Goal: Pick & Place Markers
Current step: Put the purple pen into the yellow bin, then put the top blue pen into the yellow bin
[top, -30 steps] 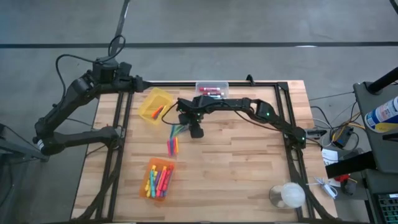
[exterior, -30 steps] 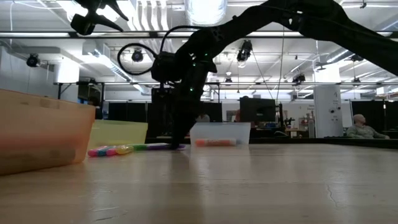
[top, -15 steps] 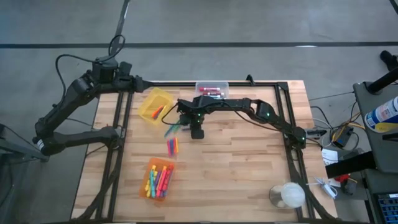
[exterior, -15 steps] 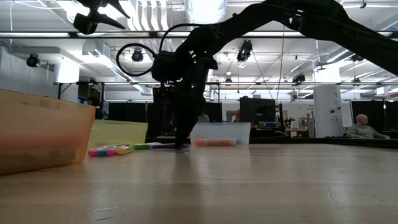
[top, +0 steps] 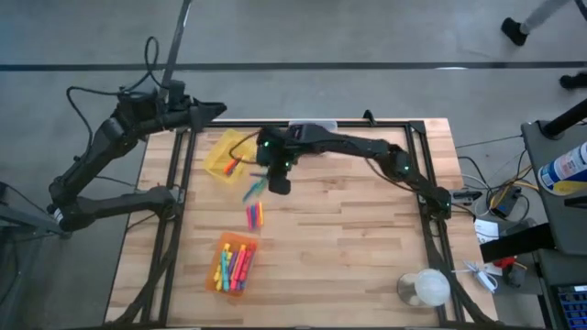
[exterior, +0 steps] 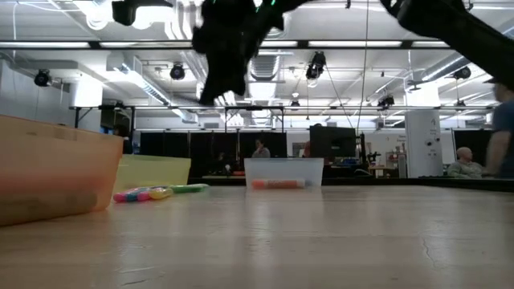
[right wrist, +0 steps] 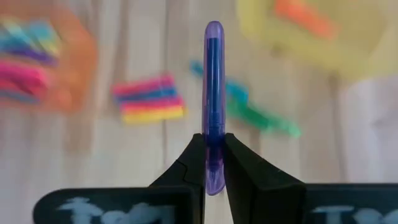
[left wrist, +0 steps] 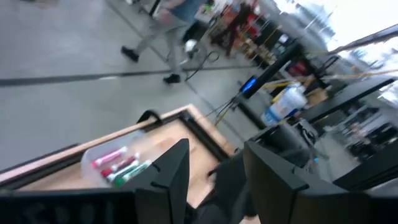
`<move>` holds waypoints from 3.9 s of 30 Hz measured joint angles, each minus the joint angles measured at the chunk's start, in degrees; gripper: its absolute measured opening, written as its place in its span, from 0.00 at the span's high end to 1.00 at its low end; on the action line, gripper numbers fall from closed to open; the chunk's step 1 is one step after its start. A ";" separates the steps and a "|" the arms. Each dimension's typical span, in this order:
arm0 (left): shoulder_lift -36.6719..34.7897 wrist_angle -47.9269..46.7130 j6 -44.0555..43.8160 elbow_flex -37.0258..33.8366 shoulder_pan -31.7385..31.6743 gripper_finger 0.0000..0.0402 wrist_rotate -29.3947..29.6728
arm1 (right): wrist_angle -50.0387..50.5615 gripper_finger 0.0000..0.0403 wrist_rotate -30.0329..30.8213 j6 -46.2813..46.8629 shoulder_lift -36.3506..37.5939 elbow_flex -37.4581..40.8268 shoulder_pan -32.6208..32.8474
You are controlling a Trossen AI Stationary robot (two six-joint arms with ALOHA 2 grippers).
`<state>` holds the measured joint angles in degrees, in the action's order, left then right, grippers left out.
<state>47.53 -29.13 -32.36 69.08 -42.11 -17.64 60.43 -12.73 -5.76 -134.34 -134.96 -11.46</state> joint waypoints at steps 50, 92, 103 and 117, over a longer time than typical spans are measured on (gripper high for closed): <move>2.80 2.85 -4.46 -1.36 2.16 0.94 -6.57 | -33.47 0.85 2.40 26.77 12.35 0.51 -2.14; 31.88 -27.91 12.30 -7.52 0.21 0.88 21.05 | -24.51 0.73 1.66 19.36 13.95 0.35 4.16; 36.63 -28.81 13.06 -7.52 -0.22 0.68 20.23 | -23.68 0.73 1.53 19.65 14.03 0.35 4.98; 21.66 -27.95 6.76 -7.36 1.87 0.68 7.34 | -21.19 0.78 2.19 18.60 15.64 0.40 5.07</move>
<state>69.19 -57.08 -25.60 61.72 -40.24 -10.30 39.24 -10.55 12.84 -118.71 -134.56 -6.39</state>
